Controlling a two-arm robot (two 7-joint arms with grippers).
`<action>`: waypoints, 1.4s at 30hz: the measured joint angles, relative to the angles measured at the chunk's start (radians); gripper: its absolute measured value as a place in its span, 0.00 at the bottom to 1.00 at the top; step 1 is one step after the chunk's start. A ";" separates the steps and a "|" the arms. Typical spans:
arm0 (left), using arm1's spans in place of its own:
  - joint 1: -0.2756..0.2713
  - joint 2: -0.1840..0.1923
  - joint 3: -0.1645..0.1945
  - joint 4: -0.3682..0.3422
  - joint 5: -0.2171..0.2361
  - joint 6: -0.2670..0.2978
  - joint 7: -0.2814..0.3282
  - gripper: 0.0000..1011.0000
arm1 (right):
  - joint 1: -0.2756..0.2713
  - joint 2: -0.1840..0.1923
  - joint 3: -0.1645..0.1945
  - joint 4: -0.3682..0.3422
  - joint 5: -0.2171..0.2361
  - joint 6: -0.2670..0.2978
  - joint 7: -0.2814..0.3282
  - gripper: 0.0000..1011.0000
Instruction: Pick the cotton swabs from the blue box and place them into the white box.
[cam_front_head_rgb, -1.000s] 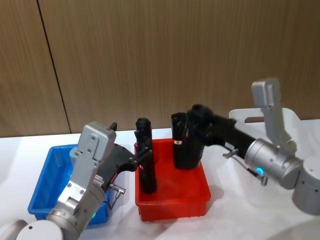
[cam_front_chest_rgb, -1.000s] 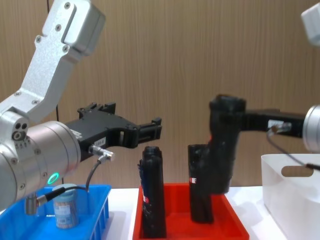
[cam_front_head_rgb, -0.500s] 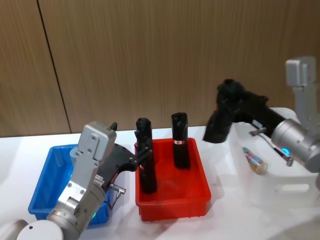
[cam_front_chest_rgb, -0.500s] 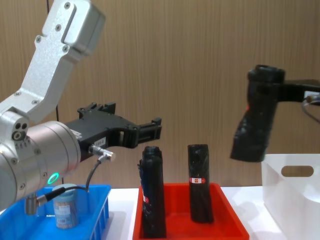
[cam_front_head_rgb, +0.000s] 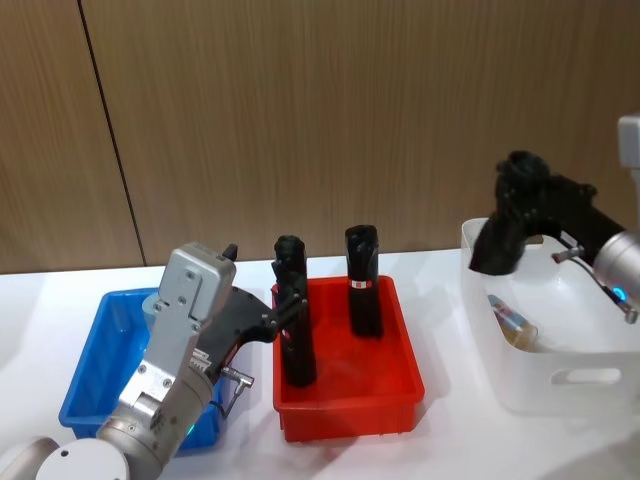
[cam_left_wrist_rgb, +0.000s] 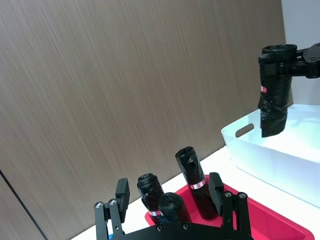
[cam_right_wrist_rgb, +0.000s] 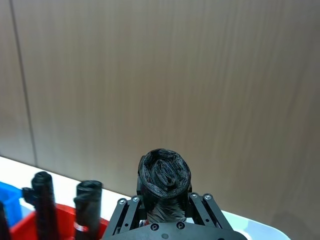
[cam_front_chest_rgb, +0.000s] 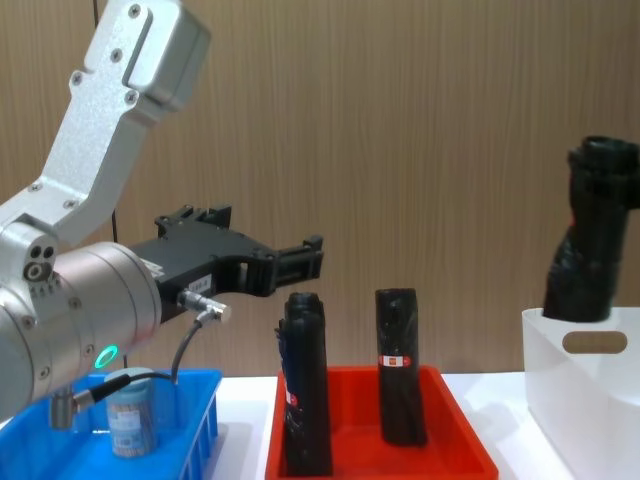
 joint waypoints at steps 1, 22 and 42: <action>0.000 0.000 0.000 0.000 0.000 0.000 0.000 0.99 | 0.001 0.002 0.002 0.005 -0.005 -0.002 -0.002 0.37; 0.000 0.000 0.000 0.000 0.000 0.000 0.000 0.99 | 0.031 0.020 0.029 0.157 -0.010 -0.016 -0.005 0.56; 0.000 0.000 0.000 0.000 0.000 0.000 0.000 0.99 | 0.033 0.021 0.033 0.196 0.007 -0.022 -0.001 0.99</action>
